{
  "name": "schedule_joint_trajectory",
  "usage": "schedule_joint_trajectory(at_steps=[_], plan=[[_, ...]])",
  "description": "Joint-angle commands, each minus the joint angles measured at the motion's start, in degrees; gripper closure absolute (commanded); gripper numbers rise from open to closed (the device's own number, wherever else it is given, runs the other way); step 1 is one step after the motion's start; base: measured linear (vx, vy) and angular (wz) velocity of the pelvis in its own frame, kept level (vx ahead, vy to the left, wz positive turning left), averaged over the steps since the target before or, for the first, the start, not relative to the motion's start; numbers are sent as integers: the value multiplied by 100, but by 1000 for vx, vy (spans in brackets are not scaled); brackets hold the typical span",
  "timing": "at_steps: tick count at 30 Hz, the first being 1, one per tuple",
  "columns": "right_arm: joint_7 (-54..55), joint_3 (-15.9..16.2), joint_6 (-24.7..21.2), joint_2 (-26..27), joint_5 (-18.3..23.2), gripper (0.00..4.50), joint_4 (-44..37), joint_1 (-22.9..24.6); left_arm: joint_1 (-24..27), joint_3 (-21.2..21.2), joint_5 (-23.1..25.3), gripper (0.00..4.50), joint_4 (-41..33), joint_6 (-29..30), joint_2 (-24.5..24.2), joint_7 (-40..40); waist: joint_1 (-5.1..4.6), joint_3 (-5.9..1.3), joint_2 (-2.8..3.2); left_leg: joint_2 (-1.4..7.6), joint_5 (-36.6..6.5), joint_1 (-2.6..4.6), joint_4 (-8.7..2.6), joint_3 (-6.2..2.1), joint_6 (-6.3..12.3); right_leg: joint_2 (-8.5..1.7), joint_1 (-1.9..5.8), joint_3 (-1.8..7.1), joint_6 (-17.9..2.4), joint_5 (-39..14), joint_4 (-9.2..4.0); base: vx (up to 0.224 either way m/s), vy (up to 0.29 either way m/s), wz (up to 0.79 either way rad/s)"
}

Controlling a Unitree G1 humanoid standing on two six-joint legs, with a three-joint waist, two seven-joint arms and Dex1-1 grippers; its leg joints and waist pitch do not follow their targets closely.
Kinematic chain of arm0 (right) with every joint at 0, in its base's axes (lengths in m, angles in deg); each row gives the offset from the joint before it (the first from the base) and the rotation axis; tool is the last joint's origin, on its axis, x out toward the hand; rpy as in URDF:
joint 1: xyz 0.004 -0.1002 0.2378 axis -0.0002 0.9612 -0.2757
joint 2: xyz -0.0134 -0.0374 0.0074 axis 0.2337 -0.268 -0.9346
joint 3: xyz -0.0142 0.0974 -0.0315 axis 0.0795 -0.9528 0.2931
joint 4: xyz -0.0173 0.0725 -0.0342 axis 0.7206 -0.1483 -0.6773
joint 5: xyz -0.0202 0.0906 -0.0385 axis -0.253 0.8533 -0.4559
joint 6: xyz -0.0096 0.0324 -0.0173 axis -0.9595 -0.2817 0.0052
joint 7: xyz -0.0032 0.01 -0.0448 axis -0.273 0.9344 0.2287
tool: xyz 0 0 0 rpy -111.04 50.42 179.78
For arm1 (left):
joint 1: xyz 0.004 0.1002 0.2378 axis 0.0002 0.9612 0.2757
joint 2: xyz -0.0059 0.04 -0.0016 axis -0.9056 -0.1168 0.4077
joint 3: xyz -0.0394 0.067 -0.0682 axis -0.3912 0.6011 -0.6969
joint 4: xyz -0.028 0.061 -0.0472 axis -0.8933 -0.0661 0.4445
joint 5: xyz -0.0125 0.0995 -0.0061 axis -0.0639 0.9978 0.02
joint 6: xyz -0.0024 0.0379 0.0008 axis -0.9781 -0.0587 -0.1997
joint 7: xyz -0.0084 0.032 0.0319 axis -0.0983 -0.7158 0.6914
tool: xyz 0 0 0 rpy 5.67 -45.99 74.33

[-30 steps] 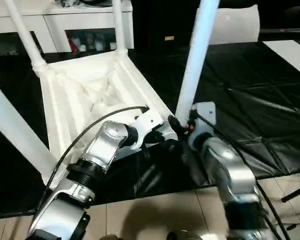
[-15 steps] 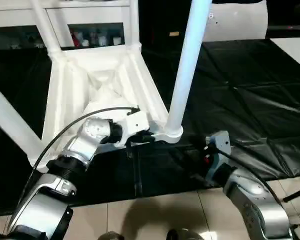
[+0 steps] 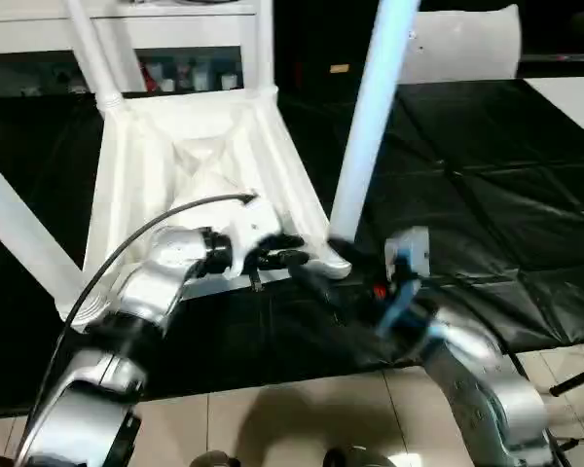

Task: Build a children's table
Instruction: Rotate leg to tighten

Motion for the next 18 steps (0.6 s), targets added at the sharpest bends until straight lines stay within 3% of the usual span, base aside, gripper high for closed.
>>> schedule_joint_trajectory(at_steps=[1, 2, 3, 4, 6, 7, 9, 10, 11, 12, 13, 14, 15, 16, 17, 18], plan=[[164, -17, -23, 77, 56, 0, 21, -105, 295, -174, -350, 283, -603, 413, -64, 64, 14, -438, 8, 388, -582, -6, -401, -65, 235, -508, 357, 402, -1136, -1318, -398, 0, 0, 0], [302, -44, -23, 191, 38, 0, 96, -260, 701, -275, -457, 266, -1138, 709, -98, 234, 10, -440, 35, 402, -593, -5, -409, -65, 188, -507, 352, 406, -1154, -1270, -378, 0, 0, 0], [313, -46, -24, 200, 36, 0, 103, -273, 734, -282, -464, 266, -1181, 733, -101, 247, 2, -449, 29, 426, -587, -1, -415, -74, 155, -513, 353, 407, -1174, -1213, -353, 0, 0, 0], [430, -68, -58, 278, 9, 0, 188, -404, 1117, -323, -578, 256, -1682, 1002, -130, 328, -12, -450, 19, 415, -603, -8, -421, -68, 131, -498, 362, 403, -1166, -1231, -347, 0, 0, 0], [458, -71, -68, 295, 0, 0, 217, -440, 1235, -334, -624, 239, -1878, 1135, -140, 356, -29, -425, 31, 384, -661, 6, -414, -38, 156, -461, 324, 410, -1099, -1393, -398, 0, 0, 0], [521, -49, -22, 315, -67, 0, 365, -568, 1645, -365, -727, 232, -2446, 1437, -130, 525, -11, -440, 47, 392, -690, 27, -406, -39, 123, -471, 328, 416, -1074, -1424, -385, 0, 0, 0], [754, -60, 90, 336, -274, 0, 718, -805, 2247, -407, -875, 215, -3136, 1730, -113, 743, -35, -395, 13, 401, -736, -12, -443, -35, 98, -445, 326, 414, -1078, -1434, -393, 0, 0, 0], [828, -83, 124, 344, -323, 0, 826, -871, 2392, -436, -888, 204, -3261, 1772, -110, 809, -44, -400, 19, 401, -796, -13, -442, -39, 70, -444, 332, 404, -1059, -1553, -383, 0, 0, 0], [1028, -166, 218, 363, -450, 0, 1064, -1015, 2686, -502, -896, 195, -3499, 1848, -145, 933, -52, -394, -19, 383, -868, -1, -427, -18, 52, -442, 312, 410, -958, -1822, -428, 0, 0, 0], [1055, -179, 231, 366, -465, 0, 1094, -1033, 2721, -512, -894, 187, -3525, 1856, -154, 948, -53, -389, 3, 380, -907, 1, -431, -26, 48, -443, 311, 410, -944, -1908, -427, 0, 0, 0], [1431, -374, 418, 334, -683, 0, 1483, -1264, 3054, -713, -857, 179, -3711, 1890, -272, 1073, -54, -381, -16, 370, -936, 18, -429, -7, 37, -419, 284, 416, -819, -2059, -463, 0, 0, 0], [1499, -418, 452, 320, -713, 0, 1554, -1307, 3105, -754, -854, 170, -3741, 1896, -305, 1078, -70, -365, -3, 358, -1012, 22, -442, -3, 10, -407, 269, 409, -765, -2203, -478, 0, 0, 0], [1587, -483, 496, 299, -746, 0, 1650, -1363, 3169, -810, -849, 160, -3775, 1898, -358, 1070, -76, -364, -27, 353, -1054, 29, -442, 3, -5, -398, 267, 409, -702, -2289, -493, 0, 0, 0], [1663, -551, 538, 275, -767, 0, 1740, -1415, 3230, -868, -844, 150, -3799, 1894, -413, 1054, -43, -370, 2, 353, -1154, 108, -426, 15, -31, -390, 214, 419, -646, -2352, -517, 0, 0, 0], [1775, -669, 583, 220, -786, 0, 1850, -1480, 3353, -965, -859, 142, -3853, 1876, -525, 1003, -34, -374, -7, 355, -1222, 144, -431, 30, -48, -362, 187, 427, -633, -2227, -513, 0, 0, 0], [1882, -792, 640, 147, -811, 0, 1958, -1540, 3524, -1067, -909, 142, -3939, 1868, -667, 881, -34, -376, -1, 359, -1235, 132, -442, 21, -60, -357, 200, 421, -642, -2149, -489, 0, 0, 0]])
